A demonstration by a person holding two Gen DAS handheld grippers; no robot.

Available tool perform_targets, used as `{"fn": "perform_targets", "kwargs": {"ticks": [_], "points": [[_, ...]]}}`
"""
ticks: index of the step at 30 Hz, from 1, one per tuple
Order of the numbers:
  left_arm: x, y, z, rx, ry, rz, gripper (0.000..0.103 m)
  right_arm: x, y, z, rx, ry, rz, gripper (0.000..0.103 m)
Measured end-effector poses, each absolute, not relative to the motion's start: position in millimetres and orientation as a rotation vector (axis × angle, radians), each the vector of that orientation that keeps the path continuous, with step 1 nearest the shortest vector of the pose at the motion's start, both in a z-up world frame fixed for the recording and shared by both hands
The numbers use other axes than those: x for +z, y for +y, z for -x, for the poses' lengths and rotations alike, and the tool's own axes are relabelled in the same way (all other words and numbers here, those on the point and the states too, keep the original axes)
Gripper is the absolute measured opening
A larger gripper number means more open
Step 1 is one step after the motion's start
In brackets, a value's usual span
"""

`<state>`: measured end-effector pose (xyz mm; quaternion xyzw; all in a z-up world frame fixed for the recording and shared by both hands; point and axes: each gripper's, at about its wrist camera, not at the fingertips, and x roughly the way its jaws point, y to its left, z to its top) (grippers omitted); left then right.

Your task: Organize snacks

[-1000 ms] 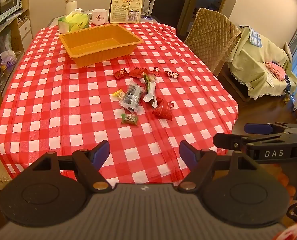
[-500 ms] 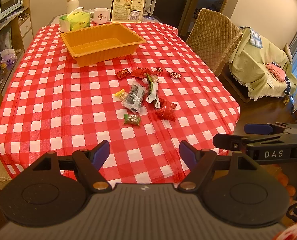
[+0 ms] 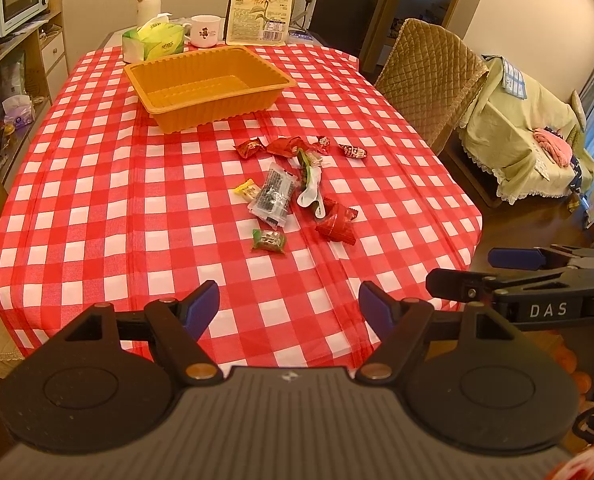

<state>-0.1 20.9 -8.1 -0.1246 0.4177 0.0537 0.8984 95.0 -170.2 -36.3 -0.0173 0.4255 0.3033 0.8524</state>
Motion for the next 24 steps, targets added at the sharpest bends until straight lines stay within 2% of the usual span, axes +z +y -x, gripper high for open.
{"fn": "perform_targets", "kwargs": {"ticks": [24], "points": [[-10.3, 34.7, -2.6, 0.112, 0.866, 0.265, 0.075, -37.0, -164.2, -95.0, 0.649, 0.898, 0.05, 0.103]]}}
